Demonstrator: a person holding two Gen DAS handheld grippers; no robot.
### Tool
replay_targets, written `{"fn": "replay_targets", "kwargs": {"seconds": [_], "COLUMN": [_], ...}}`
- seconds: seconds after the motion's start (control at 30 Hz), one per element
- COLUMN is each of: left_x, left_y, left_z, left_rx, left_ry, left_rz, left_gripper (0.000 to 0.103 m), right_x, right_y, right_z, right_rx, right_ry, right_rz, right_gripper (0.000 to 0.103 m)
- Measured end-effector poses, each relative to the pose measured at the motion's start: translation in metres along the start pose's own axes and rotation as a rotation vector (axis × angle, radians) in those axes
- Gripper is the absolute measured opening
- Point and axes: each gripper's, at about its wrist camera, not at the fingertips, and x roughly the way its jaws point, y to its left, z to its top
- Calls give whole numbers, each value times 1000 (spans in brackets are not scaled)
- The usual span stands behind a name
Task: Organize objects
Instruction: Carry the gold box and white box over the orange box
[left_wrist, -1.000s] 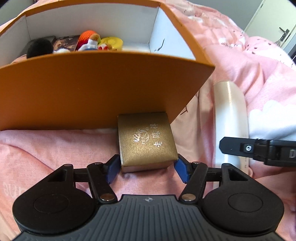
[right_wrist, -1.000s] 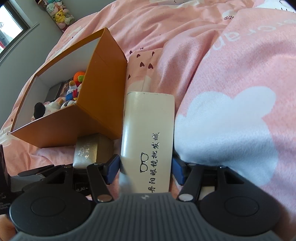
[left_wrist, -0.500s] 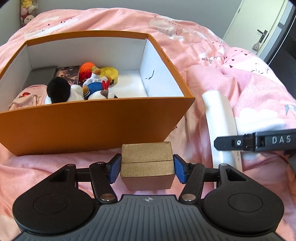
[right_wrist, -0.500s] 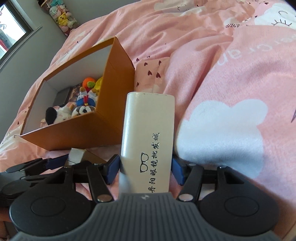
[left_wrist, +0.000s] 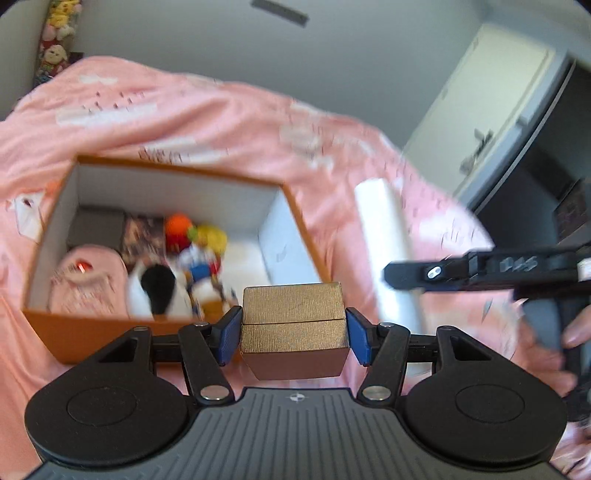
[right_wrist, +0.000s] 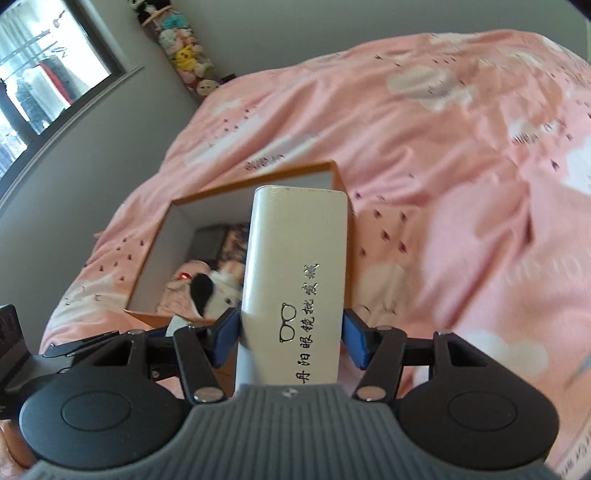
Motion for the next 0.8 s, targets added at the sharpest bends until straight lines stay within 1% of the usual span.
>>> {"fn": "replay_targets", "kwargs": {"seconds": [0.07, 0.13, 0.23, 0.37, 0.5, 0.63, 0.8], "left_x": [-8, -13, -10, 12, 34, 49, 64], "left_y": [10, 20, 35, 53, 65, 71, 83], "left_z": [15, 29, 48, 65, 67, 64, 62], "left_rx": [-23, -30, -47, -77, -100, -108, -134], "left_ry": [-45, -91, -137, -131, -103, -83, -56], "left_rz": [11, 44, 79, 81, 64, 56, 37], "left_gripper": [67, 67, 67, 67, 67, 67, 67], "right_x": [8, 21, 46, 90, 132, 157, 176], "right_y": [12, 23, 36, 49, 46, 43, 57], "right_z": [14, 29, 46, 57, 58, 49, 40], "right_rx": [-22, -48, -103, -168, -171, -160, -263], "right_ry": [-3, 0, -5, 15, 91, 153, 192], "right_rz": [7, -5, -63, -146, -202, -268, -361], "right_gripper": [61, 61, 61, 61, 61, 61, 62]}}
